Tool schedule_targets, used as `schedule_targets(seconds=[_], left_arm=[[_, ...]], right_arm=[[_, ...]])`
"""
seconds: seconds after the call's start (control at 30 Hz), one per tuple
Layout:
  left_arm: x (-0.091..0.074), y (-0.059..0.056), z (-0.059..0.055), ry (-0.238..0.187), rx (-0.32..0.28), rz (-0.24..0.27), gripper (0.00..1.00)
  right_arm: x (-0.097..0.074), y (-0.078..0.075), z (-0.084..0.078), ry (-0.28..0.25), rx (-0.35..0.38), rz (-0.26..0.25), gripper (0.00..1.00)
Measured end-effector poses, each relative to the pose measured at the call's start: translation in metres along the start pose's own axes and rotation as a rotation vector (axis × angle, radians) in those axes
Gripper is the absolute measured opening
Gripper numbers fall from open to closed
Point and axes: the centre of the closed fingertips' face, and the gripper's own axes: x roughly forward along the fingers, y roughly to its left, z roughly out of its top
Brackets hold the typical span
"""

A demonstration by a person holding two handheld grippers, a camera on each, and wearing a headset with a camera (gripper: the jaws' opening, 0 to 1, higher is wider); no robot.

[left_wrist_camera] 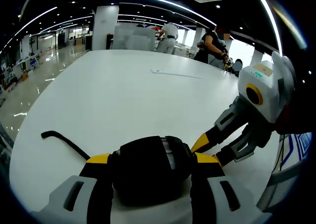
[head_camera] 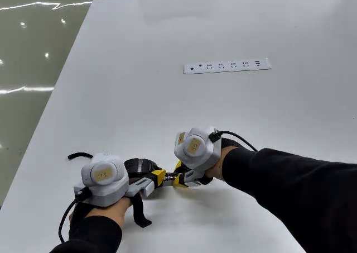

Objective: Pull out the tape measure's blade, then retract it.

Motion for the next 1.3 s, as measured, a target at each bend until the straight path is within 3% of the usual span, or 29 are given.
schedule_targets(seconds=[1.3], left_arm=[[0.000, 0.000, 0.000, 0.002, -0.003, -0.004, 0.58]], right_arm=[[0.009, 0.001, 0.010, -0.015, 0.014, 0.013, 0.10]])
